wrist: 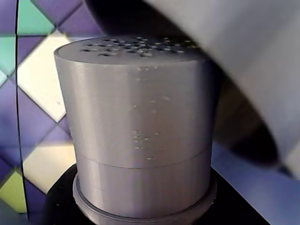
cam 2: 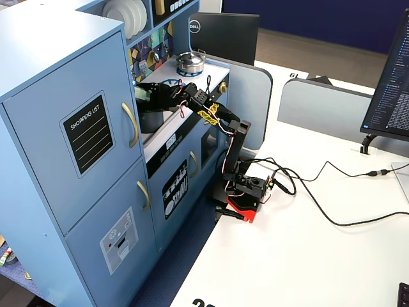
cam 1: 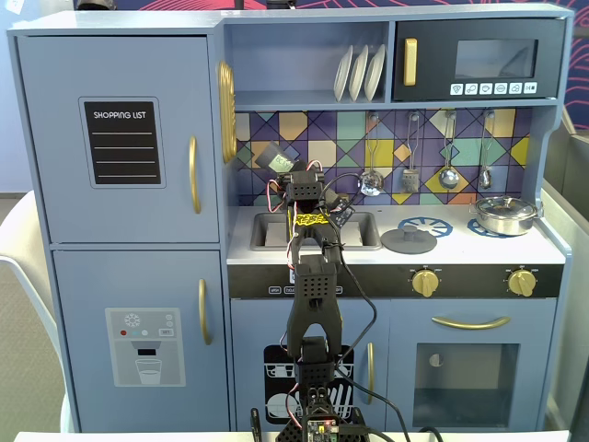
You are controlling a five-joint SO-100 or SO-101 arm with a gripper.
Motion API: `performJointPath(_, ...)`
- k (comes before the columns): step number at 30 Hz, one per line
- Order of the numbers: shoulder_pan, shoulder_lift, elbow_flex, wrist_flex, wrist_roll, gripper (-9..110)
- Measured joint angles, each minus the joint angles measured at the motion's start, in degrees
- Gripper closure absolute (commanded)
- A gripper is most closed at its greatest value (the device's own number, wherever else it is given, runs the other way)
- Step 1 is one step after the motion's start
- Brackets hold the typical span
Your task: Put salt in the gray recipient
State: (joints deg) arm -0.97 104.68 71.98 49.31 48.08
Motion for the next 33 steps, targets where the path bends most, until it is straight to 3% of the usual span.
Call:
performJointPath(3,-1.41,0.35,0.7,-7.65,-4.04,101)
performJointPath(8,1.23,0.79,0.7,-11.69,-22.24,101)
performJointPath(13,13.01,4.57,3.96,-15.12,-52.21,101)
performJointPath(25,44.91,5.1,12.92,-37.09,-128.14,101)
performJointPath(28,47.72,3.96,17.14,-41.4,-136.67,101)
performJointPath(33,50.19,0.88,21.27,-46.58,-139.39,101)
